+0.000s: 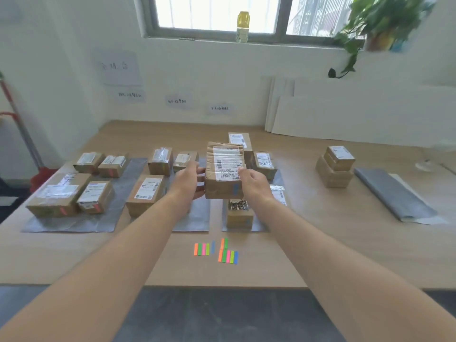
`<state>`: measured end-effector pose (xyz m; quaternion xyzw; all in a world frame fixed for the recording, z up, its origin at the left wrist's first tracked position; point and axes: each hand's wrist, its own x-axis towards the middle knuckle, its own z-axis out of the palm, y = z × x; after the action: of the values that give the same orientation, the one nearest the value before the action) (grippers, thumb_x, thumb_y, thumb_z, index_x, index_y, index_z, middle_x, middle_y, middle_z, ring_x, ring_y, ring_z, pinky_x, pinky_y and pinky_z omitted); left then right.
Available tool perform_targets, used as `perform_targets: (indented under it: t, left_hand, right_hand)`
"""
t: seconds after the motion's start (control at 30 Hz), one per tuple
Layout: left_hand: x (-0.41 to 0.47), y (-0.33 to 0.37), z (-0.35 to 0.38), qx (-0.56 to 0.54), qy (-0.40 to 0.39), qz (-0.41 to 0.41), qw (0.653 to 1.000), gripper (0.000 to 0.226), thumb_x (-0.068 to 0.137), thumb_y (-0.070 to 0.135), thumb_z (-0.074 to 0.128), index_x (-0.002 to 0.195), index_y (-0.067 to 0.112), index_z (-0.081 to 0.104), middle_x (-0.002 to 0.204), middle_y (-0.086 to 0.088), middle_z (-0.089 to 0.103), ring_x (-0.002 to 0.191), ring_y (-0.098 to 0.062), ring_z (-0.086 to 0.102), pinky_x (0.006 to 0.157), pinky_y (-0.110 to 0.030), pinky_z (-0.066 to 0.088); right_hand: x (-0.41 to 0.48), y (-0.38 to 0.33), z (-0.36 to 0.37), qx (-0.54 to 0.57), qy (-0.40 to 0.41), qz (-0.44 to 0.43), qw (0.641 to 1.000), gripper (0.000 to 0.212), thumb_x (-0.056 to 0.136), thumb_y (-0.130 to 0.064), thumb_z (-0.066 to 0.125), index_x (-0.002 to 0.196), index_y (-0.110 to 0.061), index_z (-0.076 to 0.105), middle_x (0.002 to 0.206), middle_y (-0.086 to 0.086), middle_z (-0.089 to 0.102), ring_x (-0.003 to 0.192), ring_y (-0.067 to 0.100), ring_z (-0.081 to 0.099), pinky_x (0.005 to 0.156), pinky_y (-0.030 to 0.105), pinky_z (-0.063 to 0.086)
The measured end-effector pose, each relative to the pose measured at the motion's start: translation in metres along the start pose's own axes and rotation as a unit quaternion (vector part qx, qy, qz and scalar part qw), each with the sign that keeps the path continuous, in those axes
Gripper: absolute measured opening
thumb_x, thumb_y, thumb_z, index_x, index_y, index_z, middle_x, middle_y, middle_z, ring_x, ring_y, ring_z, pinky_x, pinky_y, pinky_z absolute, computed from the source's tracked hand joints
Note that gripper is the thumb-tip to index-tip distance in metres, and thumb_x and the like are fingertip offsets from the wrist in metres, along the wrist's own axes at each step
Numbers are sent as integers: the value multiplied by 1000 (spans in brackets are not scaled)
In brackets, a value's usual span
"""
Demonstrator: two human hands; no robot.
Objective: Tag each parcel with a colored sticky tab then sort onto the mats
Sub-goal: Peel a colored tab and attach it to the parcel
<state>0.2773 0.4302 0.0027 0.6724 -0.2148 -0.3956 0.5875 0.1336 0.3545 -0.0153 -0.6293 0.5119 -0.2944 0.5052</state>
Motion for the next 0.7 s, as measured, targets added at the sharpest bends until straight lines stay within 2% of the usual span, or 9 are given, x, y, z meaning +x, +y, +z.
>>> perform_targets:
  t: [0.07,0.1,0.17,0.23,0.33,0.4,0.47,0.63,0.7]
  left_hand:
    - [0,5,26,3,-4,5,1000,43,100,39,37,108,10,68,97,-7,71,82,-23,67,84,-37,56]
    - [0,6,38,2,-4,5,1000,44,101,39,37,109,10,68,99,-8,71,83,-23,67,82,-37,56]
    - [2,9,61,-3,-11,-4,1000,43,101,40,37,108,10,68,102,-9,72,84,-23,67,86,-40,56]
    - [6,9,81,-3,-14,-7,1000,40,102,39,36,102,13,67,99,-8,71,83,-23,66,88,-40,56]
    - [17,10,105,1,-30,-13,999,37,103,36,37,96,14,66,92,-6,70,78,-21,66,73,-33,58]
    - [29,10,119,5,-43,-17,999,37,102,35,38,96,15,67,91,-5,70,74,-20,66,67,-30,58]
    - [49,9,131,4,-52,-29,998,37,102,35,39,101,14,69,93,-6,70,73,-19,66,68,-31,58]
    - [113,-1,159,13,-82,-45,996,33,102,33,39,101,16,67,88,0,70,69,-15,65,55,-23,55]
    - [138,-4,170,19,-87,-52,995,32,102,32,38,97,18,67,84,3,71,66,-13,65,58,-23,55]
  right_hand:
    - [11,2,-26,2,3,-1,1000,44,104,-45,43,103,-9,69,105,11,73,97,25,65,93,42,51]
    - [16,4,-38,3,4,-1,1000,43,104,-45,43,103,-11,70,106,10,73,100,24,66,94,42,51]
    - [28,9,-58,1,2,-4,1000,43,104,-46,42,102,-14,71,103,5,75,100,23,68,91,39,53]
    - [39,14,-75,2,2,-9,1000,45,104,-45,42,97,-10,69,95,7,73,91,23,66,82,36,52]
    - [56,22,-94,12,7,-2,1000,40,106,-41,43,86,-10,58,79,8,53,76,21,48,68,36,38]
    - [73,29,-102,22,14,8,1000,40,106,-40,43,86,-10,61,80,3,56,75,19,49,69,36,39]
    - [91,37,-103,33,28,11,999,40,106,-41,43,82,-13,61,79,0,58,76,18,50,69,35,39]
    - [139,62,-97,30,64,-3,997,31,108,-34,42,96,-18,64,81,-12,62,75,6,54,58,14,40]
    - [161,69,-96,27,83,-1,996,33,106,-35,42,98,-17,69,87,-10,68,82,10,60,65,21,43]
